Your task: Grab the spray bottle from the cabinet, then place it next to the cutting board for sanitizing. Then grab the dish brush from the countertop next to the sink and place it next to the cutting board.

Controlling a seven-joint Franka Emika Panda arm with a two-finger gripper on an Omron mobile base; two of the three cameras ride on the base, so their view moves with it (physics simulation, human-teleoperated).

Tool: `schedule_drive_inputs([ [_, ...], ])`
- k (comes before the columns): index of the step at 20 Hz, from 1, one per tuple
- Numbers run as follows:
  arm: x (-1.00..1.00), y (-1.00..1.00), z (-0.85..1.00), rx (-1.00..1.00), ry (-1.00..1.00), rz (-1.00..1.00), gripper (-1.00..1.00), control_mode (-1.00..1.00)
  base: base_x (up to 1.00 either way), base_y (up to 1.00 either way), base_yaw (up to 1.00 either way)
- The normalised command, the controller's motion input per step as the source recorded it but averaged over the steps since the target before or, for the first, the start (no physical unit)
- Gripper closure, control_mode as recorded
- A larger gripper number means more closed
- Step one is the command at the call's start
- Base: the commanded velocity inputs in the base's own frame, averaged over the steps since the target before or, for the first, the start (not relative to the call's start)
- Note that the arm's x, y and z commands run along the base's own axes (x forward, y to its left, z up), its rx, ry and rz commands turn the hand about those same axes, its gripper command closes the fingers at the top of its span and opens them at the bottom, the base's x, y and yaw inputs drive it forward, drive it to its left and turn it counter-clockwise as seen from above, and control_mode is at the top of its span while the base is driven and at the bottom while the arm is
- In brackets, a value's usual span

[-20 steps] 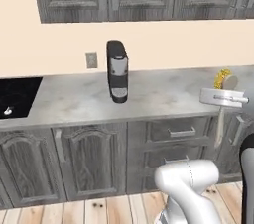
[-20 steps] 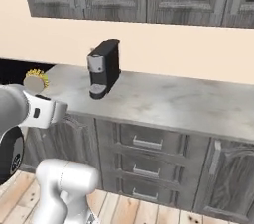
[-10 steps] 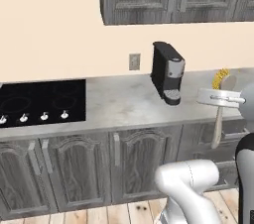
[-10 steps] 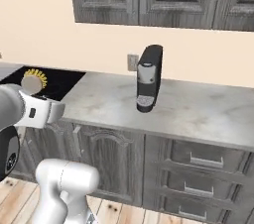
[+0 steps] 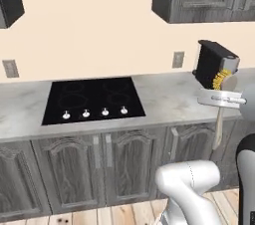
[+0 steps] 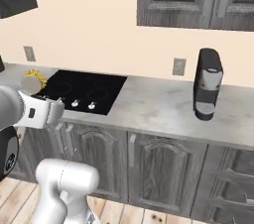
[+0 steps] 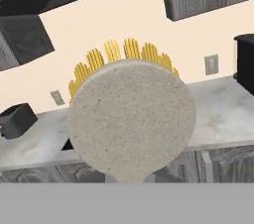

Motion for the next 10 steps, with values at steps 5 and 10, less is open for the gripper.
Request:
schedule_drive_inputs([
  [5, 0.00, 0.00, 0.00, 0.00, 0.00, 0.00, 1.00, 1.00, -0.09, 1.00, -0.01],
  [10, 0.00, 0.00, 0.00, 0.00, 0.00, 0.00, 1.00, 1.00, -0.09, 1.00, -0.02],
])
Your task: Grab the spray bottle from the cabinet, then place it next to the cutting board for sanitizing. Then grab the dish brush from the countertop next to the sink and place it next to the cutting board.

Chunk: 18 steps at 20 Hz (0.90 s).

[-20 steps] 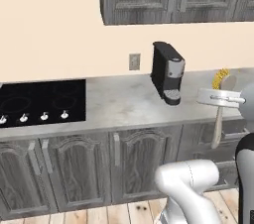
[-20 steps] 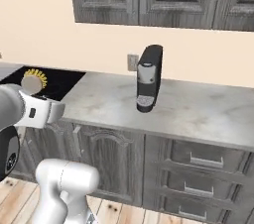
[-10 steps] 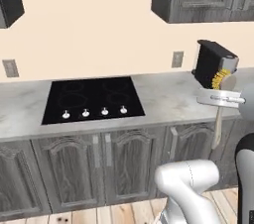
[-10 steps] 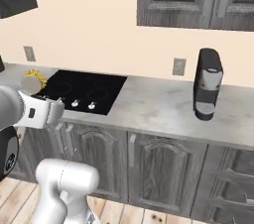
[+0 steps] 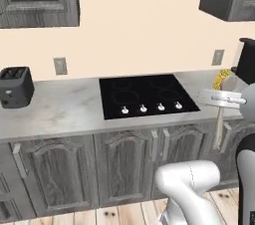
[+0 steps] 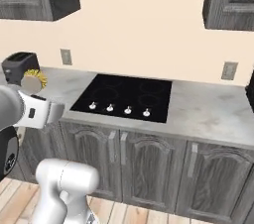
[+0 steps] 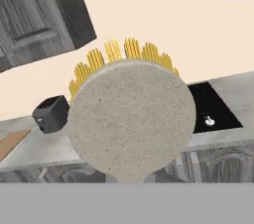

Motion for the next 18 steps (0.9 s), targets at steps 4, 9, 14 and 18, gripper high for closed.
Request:
schedule_drive_inputs([
  [4, 0.00, 0.00, 0.00, 0.00, 0.00, 0.00, 1.00, 1.00, -0.11, 1.00, -0.02],
  [9, 0.00, 0.00, 0.00, 0.00, 0.00, 0.00, 1.00, 1.00, -0.25, 1.00, -0.03],
  [14, 0.00, 0.00, 0.00, 0.00, 0.00, 0.00, 1.00, 1.00, -0.43, 1.00, -0.02],
  [18, 0.00, 0.00, 0.00, 0.00, 0.00, 0.00, 1.00, 1.00, -0.54, 1.00, -0.01],
])
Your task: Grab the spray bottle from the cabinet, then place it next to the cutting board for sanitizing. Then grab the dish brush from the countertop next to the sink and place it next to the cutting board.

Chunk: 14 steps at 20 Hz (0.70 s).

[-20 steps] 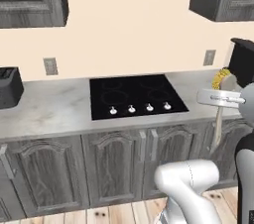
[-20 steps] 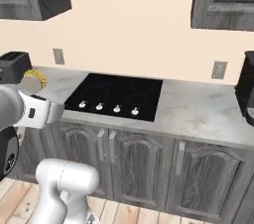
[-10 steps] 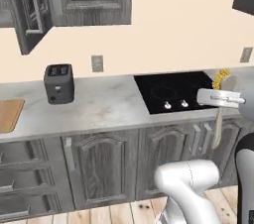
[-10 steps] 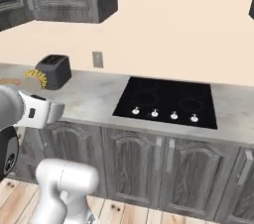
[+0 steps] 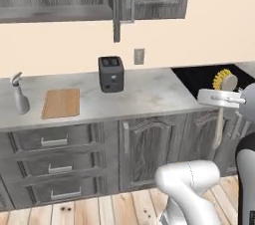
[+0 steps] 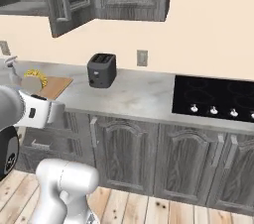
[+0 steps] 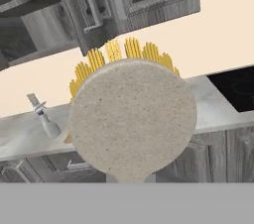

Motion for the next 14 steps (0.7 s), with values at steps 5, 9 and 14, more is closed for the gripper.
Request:
schedule_drive_inputs([
  [5, 0.00, 0.00, 0.00, 0.00, 0.00, 0.00, 1.00, 1.00, -0.31, 1.00, -0.07],
  [9, 0.00, 0.00, 0.00, 0.00, 0.00, 0.00, 1.00, 1.00, 0.00, 1.00, -0.09],
  [14, 0.00, 0.00, 0.00, 0.00, 0.00, 0.00, 1.00, 1.00, 0.08, 1.00, -0.11],
])
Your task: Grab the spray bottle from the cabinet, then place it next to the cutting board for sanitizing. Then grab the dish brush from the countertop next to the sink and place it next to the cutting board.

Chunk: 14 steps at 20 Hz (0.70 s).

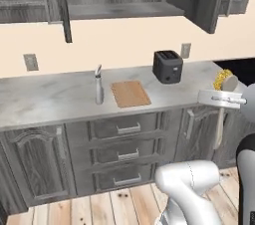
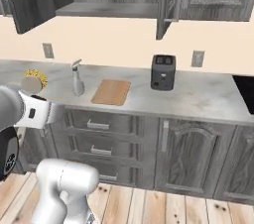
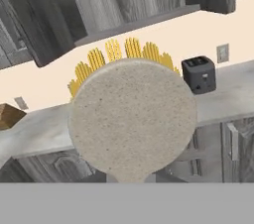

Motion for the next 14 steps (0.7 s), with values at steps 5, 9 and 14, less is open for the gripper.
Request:
schedule_drive_inputs([
  [5, 0.00, 0.00, 0.00, 0.00, 0.00, 0.00, 1.00, 1.00, 0.60, 0.48, -0.04],
  [9, 0.00, 0.00, 0.00, 0.00, 0.00, 0.00, 1.00, 1.00, 1.00, -0.03, 0.00],
  [14, 0.00, 0.00, 0.00, 0.00, 0.00, 0.00, 1.00, 1.00, 1.00, 0.06, 0.02],
])
